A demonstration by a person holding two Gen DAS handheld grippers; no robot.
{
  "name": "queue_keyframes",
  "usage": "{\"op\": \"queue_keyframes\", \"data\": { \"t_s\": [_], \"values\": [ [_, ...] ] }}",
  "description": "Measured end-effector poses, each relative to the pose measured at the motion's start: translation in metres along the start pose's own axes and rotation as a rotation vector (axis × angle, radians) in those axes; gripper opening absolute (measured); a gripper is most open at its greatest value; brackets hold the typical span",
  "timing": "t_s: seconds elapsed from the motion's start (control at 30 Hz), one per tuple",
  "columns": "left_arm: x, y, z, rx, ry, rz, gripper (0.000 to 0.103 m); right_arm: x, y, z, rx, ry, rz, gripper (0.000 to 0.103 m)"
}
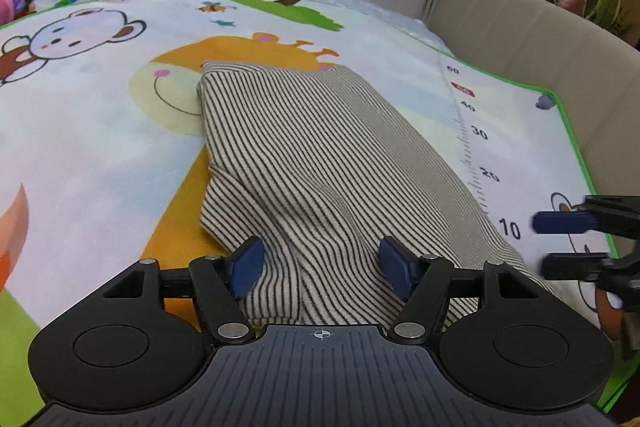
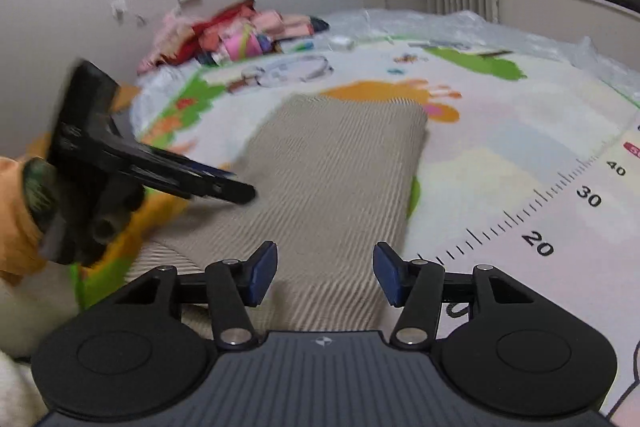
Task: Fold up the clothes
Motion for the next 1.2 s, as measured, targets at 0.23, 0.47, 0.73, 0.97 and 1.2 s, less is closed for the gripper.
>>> {"op": "queue_keyframes", "data": {
  "t_s": [0.23,0.47,0.73,0.97,1.2],
  "values": [
    [-0.006,-0.007,0.007,-0.024,-0.002,-0.011,0.079,0.030,-0.009,0.019,-0.050,-0.083,0.053,0.059],
    [-0.033,-0.026,0.023,-0.036,0.037,-0.047,0.090,0.010,-0.067,0.005,-0.389,-0.007,0.035,0.080],
    [-0.072,-0.012,0.047,0.110,0.066,-0.055,0.095,0.056,-0.106,0.022,-0.673,-0.060,0.105,0.069],
    [-0.073,0.034,0.070,0.446,0.089,-0.115,0.100,0.049,-0.022,-0.037,-0.078,-0.114,-0.238,0.039],
    [-0.033,0.081,0.083,0.740,0.146,-0.262,0.100,0.060,-0.015,-0.031,0.007,-0.127,-0.287,0.039]
  ]
}}
Point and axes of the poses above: each gripper's, at about its wrist camera, not at the fingertips, and x roughly the way its jaws point, y to its right, z to its underside, the point moved 3 cm from there along x, roughly the way its jaws point, and after that the axes turned 15 degrees about -y, right-handed, at the moved point
